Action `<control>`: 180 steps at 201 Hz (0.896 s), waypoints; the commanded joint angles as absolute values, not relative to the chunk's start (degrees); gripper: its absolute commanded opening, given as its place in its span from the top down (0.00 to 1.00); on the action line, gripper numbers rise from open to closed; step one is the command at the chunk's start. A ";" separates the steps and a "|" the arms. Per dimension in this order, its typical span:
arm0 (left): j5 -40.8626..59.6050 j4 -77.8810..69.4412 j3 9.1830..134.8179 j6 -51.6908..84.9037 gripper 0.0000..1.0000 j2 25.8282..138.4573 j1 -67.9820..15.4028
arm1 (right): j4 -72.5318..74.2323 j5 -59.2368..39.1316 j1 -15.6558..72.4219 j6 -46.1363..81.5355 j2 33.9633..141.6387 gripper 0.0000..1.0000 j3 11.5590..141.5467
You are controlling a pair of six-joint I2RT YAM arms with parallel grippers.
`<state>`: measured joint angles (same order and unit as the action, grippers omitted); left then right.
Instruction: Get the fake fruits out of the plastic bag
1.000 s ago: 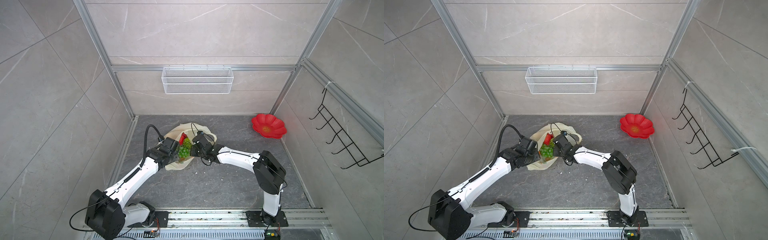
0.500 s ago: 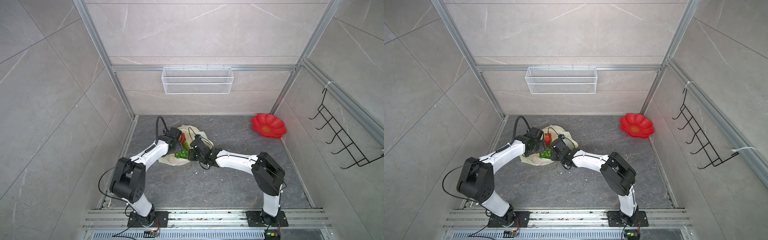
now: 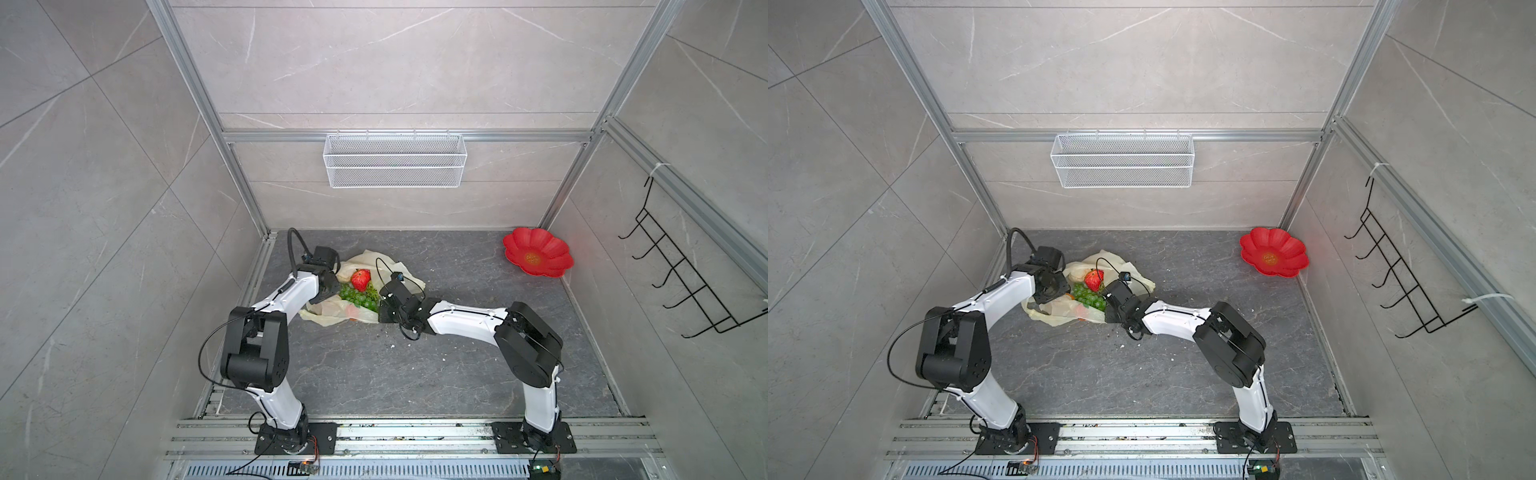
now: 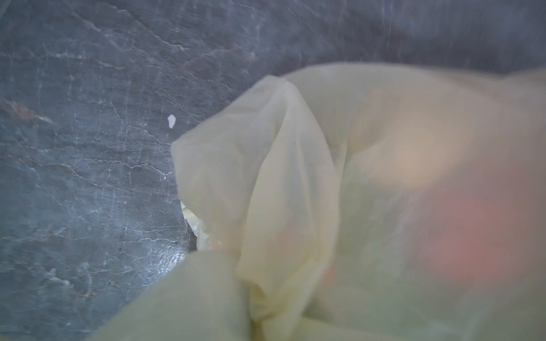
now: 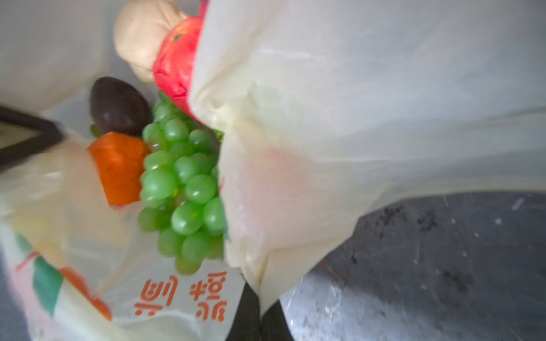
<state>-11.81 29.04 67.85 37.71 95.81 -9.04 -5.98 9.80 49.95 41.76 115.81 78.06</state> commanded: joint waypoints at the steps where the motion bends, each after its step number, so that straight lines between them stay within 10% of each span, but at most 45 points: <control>1: -1.78 20.71 65.22 40.57 0.92 88.96 -3.79 | -7.45 9.52 46.77 38.50 119.92 0.97 83.84; 76: 17.81 -0.88 53.84 53.59 1.00 76.12 8.39 | -17.68 7.83 42.19 29.62 135.22 0.98 116.55; 180: 21.31 -2.17 33.32 44.33 1.00 67.29 0.94 | 3.35 -0.19 43.46 39.93 122.18 0.84 79.15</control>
<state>21.12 -0.30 33.23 50.06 68.95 5.19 1.23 0.75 42.81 38.37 125.47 82.17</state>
